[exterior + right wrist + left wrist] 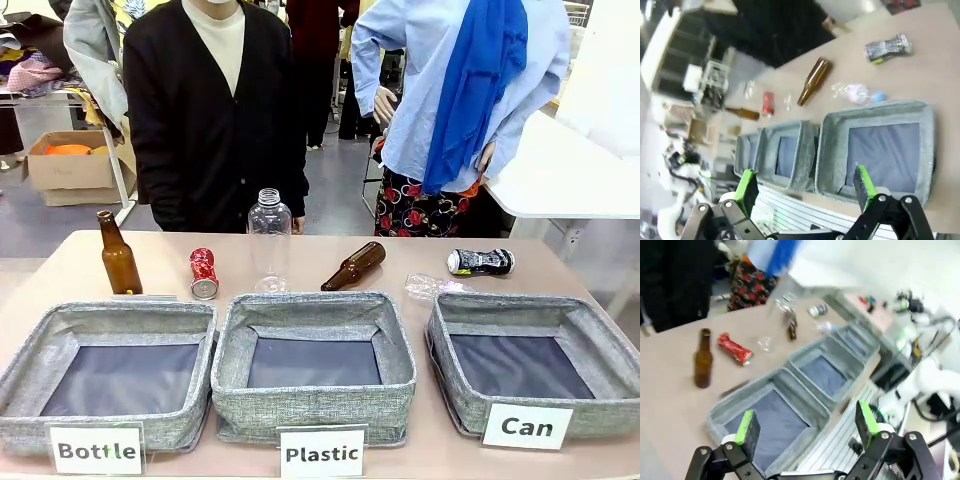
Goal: Sort the can waste into the basket.
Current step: Pick up the can waste from the table and place it in the right Fabric basket.
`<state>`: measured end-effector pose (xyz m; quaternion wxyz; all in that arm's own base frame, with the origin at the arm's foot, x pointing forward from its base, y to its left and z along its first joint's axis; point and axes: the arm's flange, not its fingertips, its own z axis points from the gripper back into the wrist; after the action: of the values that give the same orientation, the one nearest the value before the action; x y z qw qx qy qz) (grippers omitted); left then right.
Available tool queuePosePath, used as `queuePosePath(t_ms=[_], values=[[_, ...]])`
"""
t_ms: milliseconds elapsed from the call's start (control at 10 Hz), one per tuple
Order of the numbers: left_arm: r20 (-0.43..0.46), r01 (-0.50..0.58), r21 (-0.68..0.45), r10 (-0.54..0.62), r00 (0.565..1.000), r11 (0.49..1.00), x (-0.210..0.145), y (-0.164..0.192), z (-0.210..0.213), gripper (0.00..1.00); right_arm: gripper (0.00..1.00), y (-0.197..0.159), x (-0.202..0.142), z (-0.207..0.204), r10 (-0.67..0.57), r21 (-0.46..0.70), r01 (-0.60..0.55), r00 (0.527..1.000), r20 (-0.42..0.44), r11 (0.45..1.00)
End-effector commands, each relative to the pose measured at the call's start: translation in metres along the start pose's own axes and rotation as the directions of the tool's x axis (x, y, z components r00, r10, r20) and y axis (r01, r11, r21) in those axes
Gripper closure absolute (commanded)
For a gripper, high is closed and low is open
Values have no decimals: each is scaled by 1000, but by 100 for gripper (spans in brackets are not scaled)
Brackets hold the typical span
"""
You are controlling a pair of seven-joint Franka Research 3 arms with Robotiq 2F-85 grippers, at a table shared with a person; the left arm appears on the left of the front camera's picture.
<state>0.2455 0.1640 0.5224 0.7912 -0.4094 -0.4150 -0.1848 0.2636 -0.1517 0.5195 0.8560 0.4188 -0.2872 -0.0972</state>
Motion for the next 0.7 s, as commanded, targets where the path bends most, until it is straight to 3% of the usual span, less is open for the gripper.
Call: queuePosePath(t_ms=[0, 200, 300, 400, 600], values=[[110, -40, -1, 40, 993, 999, -100, -30, -50, 0, 0, -33, -49, -32, -56, 60, 54, 998, 32, 997], [136, -56, 33, 51, 989, 998, -99, -35, -57, 0, 0, -45, -54, -29, -62, 15, 61, 995, 79, 998], [131, -61, 71, 51, 990, 996, -88, -35, -65, 0, 0, -33, 2, 4, -91, 25, 90, 995, 33, 996], [121, -81, 30, 77, 990, 996, -15, 14, 29, 0, 0, -33, 2, 4, -91, 25, 90, 995, 33, 996], [121, -81, 30, 77, 990, 996, -15, 14, 29, 0, 0, -33, 2, 4, -91, 25, 90, 995, 33, 996]])
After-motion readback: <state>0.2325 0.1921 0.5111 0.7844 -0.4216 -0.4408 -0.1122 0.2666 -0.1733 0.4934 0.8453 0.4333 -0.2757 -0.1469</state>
